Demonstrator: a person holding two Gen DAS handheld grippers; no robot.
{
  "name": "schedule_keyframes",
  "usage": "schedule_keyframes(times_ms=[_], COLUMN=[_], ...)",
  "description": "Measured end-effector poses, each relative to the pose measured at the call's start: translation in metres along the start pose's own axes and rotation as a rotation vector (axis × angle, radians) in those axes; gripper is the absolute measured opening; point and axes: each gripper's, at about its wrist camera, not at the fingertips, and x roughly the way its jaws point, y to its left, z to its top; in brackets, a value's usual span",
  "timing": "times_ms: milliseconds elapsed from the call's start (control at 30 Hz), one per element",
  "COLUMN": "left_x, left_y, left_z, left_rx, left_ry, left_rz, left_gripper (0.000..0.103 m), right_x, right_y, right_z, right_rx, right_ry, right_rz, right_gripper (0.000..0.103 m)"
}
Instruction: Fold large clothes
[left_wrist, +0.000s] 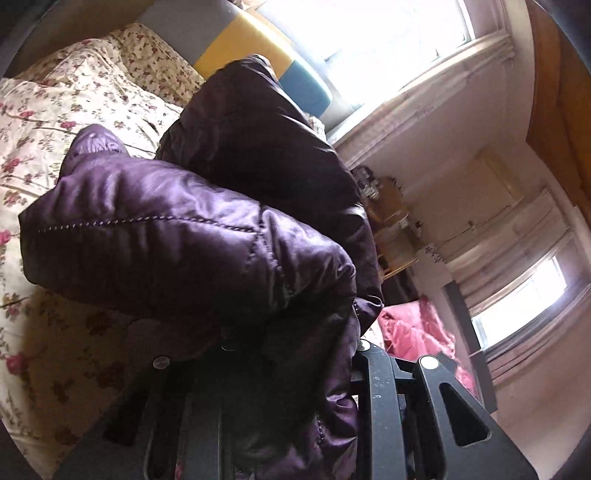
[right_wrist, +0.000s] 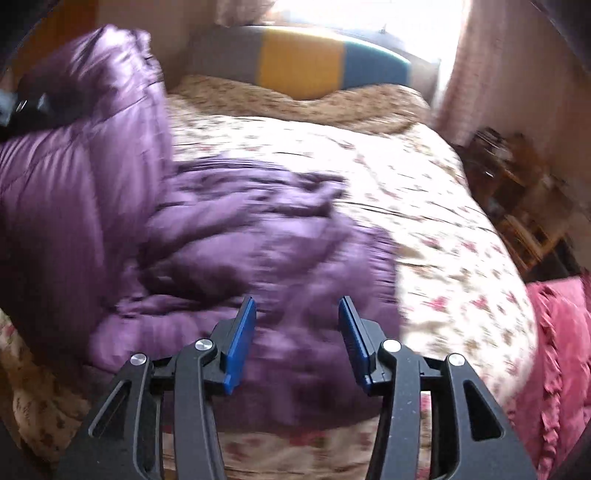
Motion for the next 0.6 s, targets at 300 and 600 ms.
schedule_keyframes(times_ms=[300,600], left_x=[0.079,0.166], left_y=[-0.012,-0.034], left_z=[0.011,-0.011], left_rx=[0.057,0.167], left_ry=[0.096,0.243], left_rz=[0.095,0.229], left_gripper=[0.024,0.036], right_x=[0.011,0.028], right_y=[-0.079,-0.128], right_z=[-0.009,-0.022], right_rx=[0.131,0.227], right_ry=[0.066,0.123], right_rz=[-0.118,-0.159], right_gripper=[0.051,0.053])
